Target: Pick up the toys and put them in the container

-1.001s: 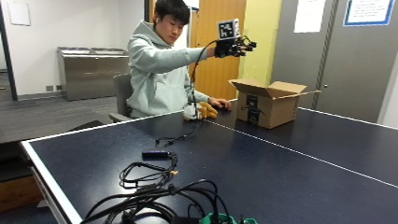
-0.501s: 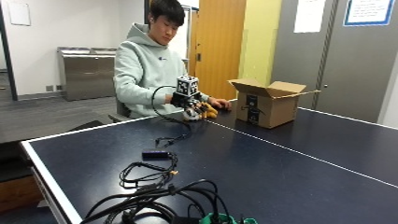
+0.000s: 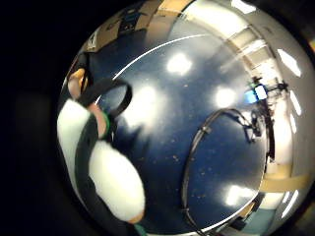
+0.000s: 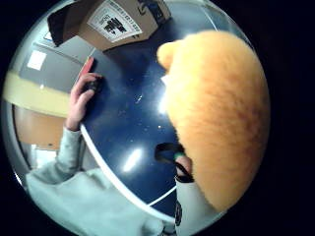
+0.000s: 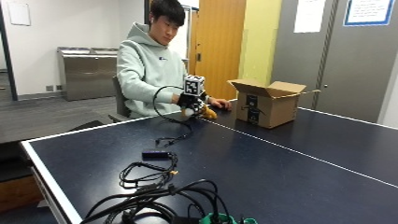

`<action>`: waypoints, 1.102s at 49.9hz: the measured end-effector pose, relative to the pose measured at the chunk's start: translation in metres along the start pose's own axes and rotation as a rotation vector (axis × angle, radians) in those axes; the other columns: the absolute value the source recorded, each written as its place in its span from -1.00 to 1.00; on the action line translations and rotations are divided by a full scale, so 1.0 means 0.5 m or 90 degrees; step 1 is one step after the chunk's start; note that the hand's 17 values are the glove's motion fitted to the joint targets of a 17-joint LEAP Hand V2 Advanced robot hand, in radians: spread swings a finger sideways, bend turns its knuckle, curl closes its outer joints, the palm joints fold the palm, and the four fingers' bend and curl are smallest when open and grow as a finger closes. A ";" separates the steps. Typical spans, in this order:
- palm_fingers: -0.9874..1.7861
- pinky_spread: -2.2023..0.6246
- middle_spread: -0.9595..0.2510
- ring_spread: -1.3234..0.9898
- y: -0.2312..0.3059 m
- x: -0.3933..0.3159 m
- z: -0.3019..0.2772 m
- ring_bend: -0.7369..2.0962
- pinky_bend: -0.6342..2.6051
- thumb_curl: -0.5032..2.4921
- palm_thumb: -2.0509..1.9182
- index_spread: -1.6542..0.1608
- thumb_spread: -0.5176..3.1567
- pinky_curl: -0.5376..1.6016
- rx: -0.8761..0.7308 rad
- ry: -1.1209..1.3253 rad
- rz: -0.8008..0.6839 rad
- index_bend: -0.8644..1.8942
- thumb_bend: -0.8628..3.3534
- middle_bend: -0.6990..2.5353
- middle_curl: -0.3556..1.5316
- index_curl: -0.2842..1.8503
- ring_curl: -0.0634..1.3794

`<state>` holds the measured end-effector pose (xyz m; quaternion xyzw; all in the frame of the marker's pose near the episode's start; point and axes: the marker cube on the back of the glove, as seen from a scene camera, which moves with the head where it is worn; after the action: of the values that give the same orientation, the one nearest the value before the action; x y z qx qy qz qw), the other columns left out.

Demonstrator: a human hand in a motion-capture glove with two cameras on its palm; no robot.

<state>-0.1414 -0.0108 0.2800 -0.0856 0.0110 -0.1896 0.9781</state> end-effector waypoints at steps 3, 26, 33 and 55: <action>0.61 0.34 0.36 -0.15 0.015 -0.074 0.006 0.24 -0.07 -0.28 0.27 0.45 -0.20 -0.15 -0.097 -0.023 0.022 -0.02 -0.51 -0.04 0.01 -0.20 -0.19; 0.50 0.30 0.34 -0.18 -0.170 -0.223 -0.533 0.34 -0.02 -0.14 0.29 0.46 -0.36 -0.08 -0.008 -0.004 -0.167 0.18 -0.53 0.11 0.17 0.05 -0.05; 0.49 0.30 0.34 -0.18 -0.282 -0.276 -0.586 0.35 -0.02 -0.10 0.29 0.46 -0.38 -0.07 0.097 0.002 -0.144 0.18 -0.54 0.12 0.18 0.09 -0.03; -0.45 0.53 0.56 0.04 -0.442 -0.089 -0.520 -0.15 0.07 -0.26 0.04 0.51 -0.15 -0.08 0.146 0.070 0.086 -0.27 -0.61 -0.33 -0.09 -0.12 -0.35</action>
<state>-0.2784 -0.2386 0.0614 0.0384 0.0486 -0.1274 0.9899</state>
